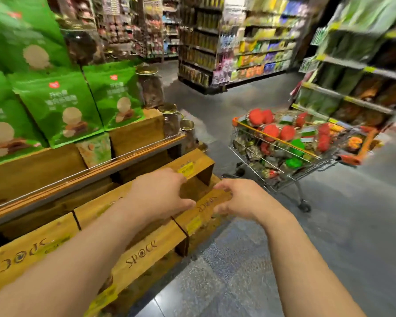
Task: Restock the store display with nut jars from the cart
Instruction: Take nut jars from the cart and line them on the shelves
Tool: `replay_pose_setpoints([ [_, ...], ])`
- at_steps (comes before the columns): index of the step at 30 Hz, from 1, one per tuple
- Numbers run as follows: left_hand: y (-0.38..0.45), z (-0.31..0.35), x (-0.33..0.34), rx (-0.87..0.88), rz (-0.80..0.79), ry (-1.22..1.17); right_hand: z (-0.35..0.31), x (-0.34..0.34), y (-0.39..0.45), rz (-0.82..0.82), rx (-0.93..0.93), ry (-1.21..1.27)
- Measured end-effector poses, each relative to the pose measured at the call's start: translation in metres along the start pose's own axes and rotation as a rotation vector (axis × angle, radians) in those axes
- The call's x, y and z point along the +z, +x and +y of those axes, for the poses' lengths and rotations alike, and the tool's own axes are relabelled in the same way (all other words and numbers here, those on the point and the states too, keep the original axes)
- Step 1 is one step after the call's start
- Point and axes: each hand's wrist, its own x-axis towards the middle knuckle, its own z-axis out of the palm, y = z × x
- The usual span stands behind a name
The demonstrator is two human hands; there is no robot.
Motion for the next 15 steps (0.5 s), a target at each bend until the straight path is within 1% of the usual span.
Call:
replay_pose_setpoints([
  [6,0.057,0.104,-0.022,0.165,0.009,0.023,0.097,-0.059,-0.024,0.072,0.047,0.017],
  [10,0.101,0.182,-0.028,0.238,0.028,0.040,0.175,-0.099,-0.037,0.134,0.118,0.062],
  [15,0.156,0.270,-0.029,0.275,0.052,-0.005,0.267,-0.134,-0.043,0.213,0.165,0.117],
])
